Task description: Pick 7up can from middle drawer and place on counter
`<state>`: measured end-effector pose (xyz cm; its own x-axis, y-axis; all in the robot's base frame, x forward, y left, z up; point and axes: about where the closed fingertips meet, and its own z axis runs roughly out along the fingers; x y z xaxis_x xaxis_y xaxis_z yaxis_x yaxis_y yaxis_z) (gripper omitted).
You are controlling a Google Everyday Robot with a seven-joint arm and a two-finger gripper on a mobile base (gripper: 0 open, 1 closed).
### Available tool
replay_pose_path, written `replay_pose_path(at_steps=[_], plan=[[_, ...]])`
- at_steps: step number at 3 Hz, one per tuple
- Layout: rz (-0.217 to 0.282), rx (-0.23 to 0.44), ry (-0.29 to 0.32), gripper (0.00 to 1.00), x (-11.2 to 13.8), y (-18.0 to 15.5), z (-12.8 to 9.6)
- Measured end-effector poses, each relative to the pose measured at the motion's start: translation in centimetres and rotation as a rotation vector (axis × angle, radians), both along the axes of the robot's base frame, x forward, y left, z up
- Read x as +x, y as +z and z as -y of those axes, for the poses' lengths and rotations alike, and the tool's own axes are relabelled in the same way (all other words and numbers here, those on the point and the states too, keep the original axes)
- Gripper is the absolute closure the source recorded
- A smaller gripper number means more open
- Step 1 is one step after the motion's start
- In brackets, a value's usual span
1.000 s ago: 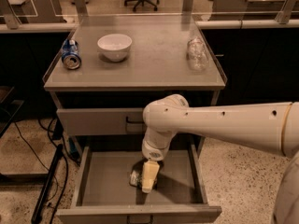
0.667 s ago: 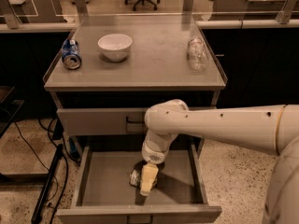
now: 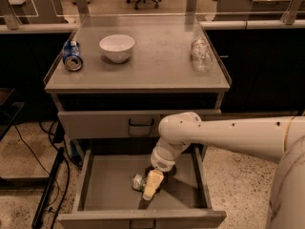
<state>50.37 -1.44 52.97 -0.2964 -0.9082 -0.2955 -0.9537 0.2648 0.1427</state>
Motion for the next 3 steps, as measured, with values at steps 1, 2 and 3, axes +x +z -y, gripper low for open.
replay_pose_path(at_steps=[1,2,3], plan=[[0.0,0.0,0.0,0.0,0.0,0.0,0.0],[-0.015,0.008,-0.006,0.0,0.1,-2.2,-0.7],[-0.055,0.015,-0.043,0.0,1.1,-6.5,-1.7]])
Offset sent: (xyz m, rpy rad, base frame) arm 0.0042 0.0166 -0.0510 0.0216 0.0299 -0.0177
